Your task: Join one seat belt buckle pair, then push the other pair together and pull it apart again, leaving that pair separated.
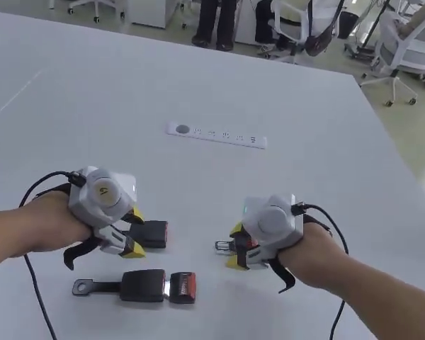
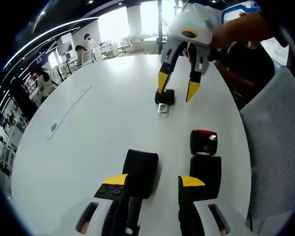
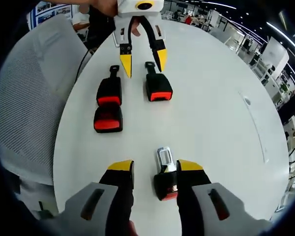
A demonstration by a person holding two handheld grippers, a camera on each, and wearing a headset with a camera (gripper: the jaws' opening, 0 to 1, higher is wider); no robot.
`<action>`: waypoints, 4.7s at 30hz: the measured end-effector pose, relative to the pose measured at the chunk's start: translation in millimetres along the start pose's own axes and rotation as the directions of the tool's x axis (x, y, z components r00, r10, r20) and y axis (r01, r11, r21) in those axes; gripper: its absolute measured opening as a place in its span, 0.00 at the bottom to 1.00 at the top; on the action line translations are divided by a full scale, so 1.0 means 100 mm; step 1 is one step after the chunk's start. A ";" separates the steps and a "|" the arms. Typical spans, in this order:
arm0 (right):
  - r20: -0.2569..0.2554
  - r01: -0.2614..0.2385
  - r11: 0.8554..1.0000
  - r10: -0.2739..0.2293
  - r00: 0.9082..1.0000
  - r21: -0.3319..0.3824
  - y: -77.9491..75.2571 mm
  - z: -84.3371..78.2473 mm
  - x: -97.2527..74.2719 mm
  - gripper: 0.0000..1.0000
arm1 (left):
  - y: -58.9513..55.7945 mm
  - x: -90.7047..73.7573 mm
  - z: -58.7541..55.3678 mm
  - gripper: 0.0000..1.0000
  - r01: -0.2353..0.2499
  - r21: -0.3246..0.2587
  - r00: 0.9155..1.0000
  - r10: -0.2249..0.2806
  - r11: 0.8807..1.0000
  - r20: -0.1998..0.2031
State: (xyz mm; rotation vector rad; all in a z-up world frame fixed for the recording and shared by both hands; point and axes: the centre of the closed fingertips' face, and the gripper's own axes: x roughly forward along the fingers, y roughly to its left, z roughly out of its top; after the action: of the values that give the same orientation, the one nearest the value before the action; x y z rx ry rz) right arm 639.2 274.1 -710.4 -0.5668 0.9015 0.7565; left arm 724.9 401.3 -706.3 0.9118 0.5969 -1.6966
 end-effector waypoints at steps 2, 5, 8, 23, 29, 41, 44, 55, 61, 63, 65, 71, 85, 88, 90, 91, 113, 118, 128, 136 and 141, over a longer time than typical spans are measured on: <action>-0.008 0.008 1.000 -0.008 1.000 0.002 -0.05 -0.05 -0.01 0.31 | 0.04 0.02 -0.03 0.39 0.004 0.006 1.000 -0.003 1.000 -0.012; -0.016 0.006 1.000 -0.006 1.000 -0.004 -0.07 -0.11 -0.01 0.31 | 0.03 0.05 -0.05 0.39 0.017 0.033 1.000 -0.017 0.999 -0.024; -0.037 0.003 1.000 -0.004 0.999 -0.010 -0.11 -0.21 0.02 0.32 | 0.04 0.08 -0.07 0.40 0.020 0.037 0.999 -0.019 0.999 -0.038; -0.070 -0.025 1.000 0.025 0.997 -0.002 -0.21 -0.45 0.07 0.33 | 0.15 0.25 -0.10 0.35 0.058 0.080 0.995 -0.051 0.995 -0.086; -0.077 -0.035 0.999 0.034 0.996 -0.012 -0.22 -0.48 0.12 0.33 | 0.16 0.27 -0.14 0.35 0.072 0.097 0.993 -0.063 0.993 -0.096; -0.074 -0.069 0.997 0.067 0.995 -0.022 -0.25 -0.46 0.18 0.33 | 0.16 0.31 -0.19 0.33 0.097 0.137 0.990 -0.081 0.986 -0.115; -0.073 -0.082 0.996 0.080 0.994 -0.019 -0.25 -0.45 0.20 0.33 | 0.15 0.32 -0.19 0.33 0.110 0.145 0.989 -0.093 0.983 -0.114; -0.069 -0.090 0.996 0.089 0.994 -0.004 -0.27 -0.43 0.21 0.32 | 0.14 0.29 -0.18 0.33 0.114 0.142 0.989 -0.099 0.983 -0.112; -0.062 -0.087 0.996 0.088 0.994 0.008 -0.27 -0.42 0.20 0.32 | 0.15 0.29 -0.19 0.33 0.114 0.143 0.989 -0.098 0.983 -0.113; -0.048 -0.090 0.996 0.091 0.995 0.026 -0.26 -0.39 0.20 0.32 | 0.16 0.29 -0.19 0.33 0.113 0.141 0.989 -0.098 0.984 -0.112; -0.043 -0.088 0.996 0.089 0.995 0.022 -0.24 -0.36 0.23 0.32 | 0.16 0.29 -0.19 0.33 0.110 0.137 0.989 -0.095 0.984 -0.114; -0.027 -0.099 0.995 0.099 0.995 -0.001 -0.18 -0.18 0.32 0.32 | 0.17 0.29 -0.19 0.33 0.112 0.139 0.988 -0.095 0.984 -0.119; -0.010 -0.079 0.997 0.079 0.997 -0.012 -0.13 0.29 0.59 0.32 | 0.19 0.31 -0.21 0.33 0.113 0.143 0.986 -0.094 0.983 -0.136; -0.018 -0.078 0.997 0.078 0.997 -0.022 -0.13 0.34 0.63 0.32 | 0.20 0.31 -0.21 0.33 0.113 0.142 0.986 -0.093 0.983 -0.140; -0.019 -0.075 0.997 0.075 0.997 -0.015 -0.14 0.37 0.64 0.32 | 0.19 0.30 -0.20 0.33 0.112 0.142 0.986 -0.092 0.984 -0.139; -0.019 -0.075 0.997 0.075 0.997 -0.014 -0.14 0.38 0.65 0.32 | 0.19 0.30 -0.20 0.33 0.111 0.140 0.986 -0.092 0.984 -0.138; 0.018 -0.060 0.997 0.060 0.998 -0.040 -0.15 0.52 0.72 0.32 | 0.17 0.30 -0.18 0.33 0.108 0.126 0.988 -0.092 0.986 -0.126; 0.015 -0.070 0.996 0.071 0.997 -0.053 -0.15 0.54 0.73 0.31 | 0.16 0.30 -0.17 0.32 0.107 0.135 0.988 -0.090 0.985 -0.129; 0.013 -0.071 0.996 0.071 0.997 -0.061 -0.13 0.58 0.74 0.29 | 0.15 0.31 -0.17 0.32 0.134 0.144 0.985 -0.115 0.980 -0.132; 0.020 -0.071 0.996 0.072 0.997 -0.057 -0.11 0.68 0.79 0.29 | 0.15 0.30 -0.18 0.31 0.135 0.142 0.986 -0.119 0.981 -0.118; 0.021 -0.076 0.996 0.077 0.997 -0.053 -0.11 0.68 0.79 0.29 | 0.16 0.30 -0.19 0.31 0.136 0.147 0.986 -0.120 0.980 -0.114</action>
State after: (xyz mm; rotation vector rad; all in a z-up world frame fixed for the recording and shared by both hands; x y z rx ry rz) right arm 712.5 342.5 -742.0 -0.5710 0.8879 0.8560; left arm 740.7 393.7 -740.8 1.0982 0.6113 -1.8393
